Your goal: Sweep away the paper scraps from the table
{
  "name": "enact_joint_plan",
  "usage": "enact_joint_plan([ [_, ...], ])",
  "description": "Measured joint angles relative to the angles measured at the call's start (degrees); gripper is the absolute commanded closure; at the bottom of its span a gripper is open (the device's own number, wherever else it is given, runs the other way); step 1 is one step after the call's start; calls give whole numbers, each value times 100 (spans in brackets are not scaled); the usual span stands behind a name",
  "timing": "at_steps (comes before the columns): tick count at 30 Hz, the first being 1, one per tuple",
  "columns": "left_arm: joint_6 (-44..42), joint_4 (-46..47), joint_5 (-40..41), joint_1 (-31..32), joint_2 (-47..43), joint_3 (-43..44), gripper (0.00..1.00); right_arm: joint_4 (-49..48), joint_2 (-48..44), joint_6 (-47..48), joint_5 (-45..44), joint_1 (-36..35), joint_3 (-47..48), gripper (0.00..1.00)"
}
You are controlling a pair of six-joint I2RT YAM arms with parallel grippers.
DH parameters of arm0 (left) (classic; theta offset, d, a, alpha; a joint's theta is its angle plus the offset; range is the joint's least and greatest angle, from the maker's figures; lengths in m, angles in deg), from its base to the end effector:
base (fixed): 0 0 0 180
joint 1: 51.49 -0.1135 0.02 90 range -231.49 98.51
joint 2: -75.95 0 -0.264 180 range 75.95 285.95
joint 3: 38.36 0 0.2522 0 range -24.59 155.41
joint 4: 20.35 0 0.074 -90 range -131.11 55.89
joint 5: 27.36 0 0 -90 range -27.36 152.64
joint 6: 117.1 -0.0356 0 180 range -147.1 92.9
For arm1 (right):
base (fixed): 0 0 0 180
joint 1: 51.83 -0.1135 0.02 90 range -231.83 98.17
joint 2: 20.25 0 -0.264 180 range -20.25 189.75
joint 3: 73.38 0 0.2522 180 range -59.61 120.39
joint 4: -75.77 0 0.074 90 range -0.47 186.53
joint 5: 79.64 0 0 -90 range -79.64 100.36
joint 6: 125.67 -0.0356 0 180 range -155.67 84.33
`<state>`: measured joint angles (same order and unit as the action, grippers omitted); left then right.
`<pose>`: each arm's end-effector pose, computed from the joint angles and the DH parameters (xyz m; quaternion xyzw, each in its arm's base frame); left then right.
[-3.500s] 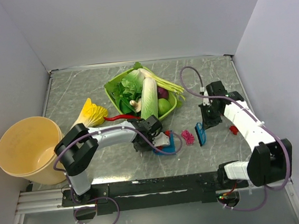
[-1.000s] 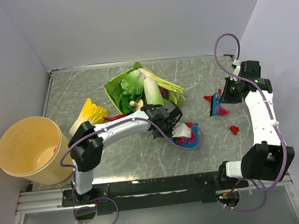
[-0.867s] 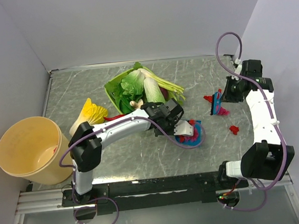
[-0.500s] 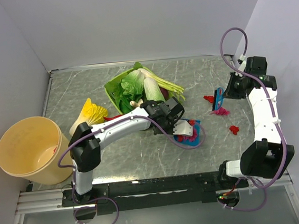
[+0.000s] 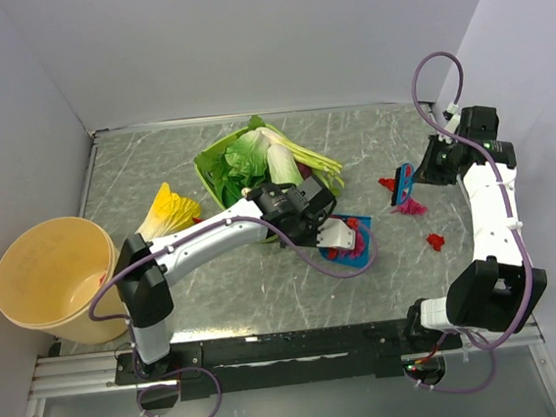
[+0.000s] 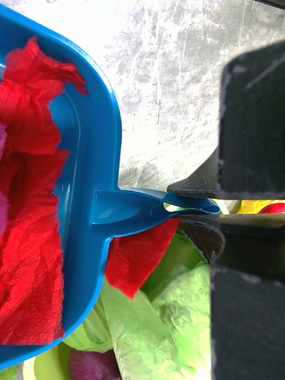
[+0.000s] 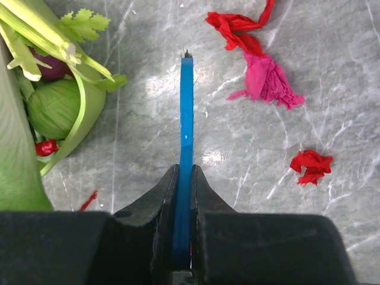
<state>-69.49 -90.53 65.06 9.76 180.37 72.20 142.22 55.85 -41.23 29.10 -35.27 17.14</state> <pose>0.1862 -0.3363 0.2976 0.7629 0.6059 -0.0165 0.2249 0.2593 -0.0652 0.3477 0.1270 0.9258 0.1225 0.3343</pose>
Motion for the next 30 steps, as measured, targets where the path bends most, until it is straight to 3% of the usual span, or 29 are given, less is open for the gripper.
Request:
enact_joint_plan([
  [12,13,2,-120,98,385,306,99,-2,0,-15,42,83,-46,100],
  [20,-2,48,-162,275,1038,1298,99,11,-7,33,83,271,-133,100],
  [30,-46,-13,-129,365,1167,1366,99,2,-7,114,212,461,-144,100],
])
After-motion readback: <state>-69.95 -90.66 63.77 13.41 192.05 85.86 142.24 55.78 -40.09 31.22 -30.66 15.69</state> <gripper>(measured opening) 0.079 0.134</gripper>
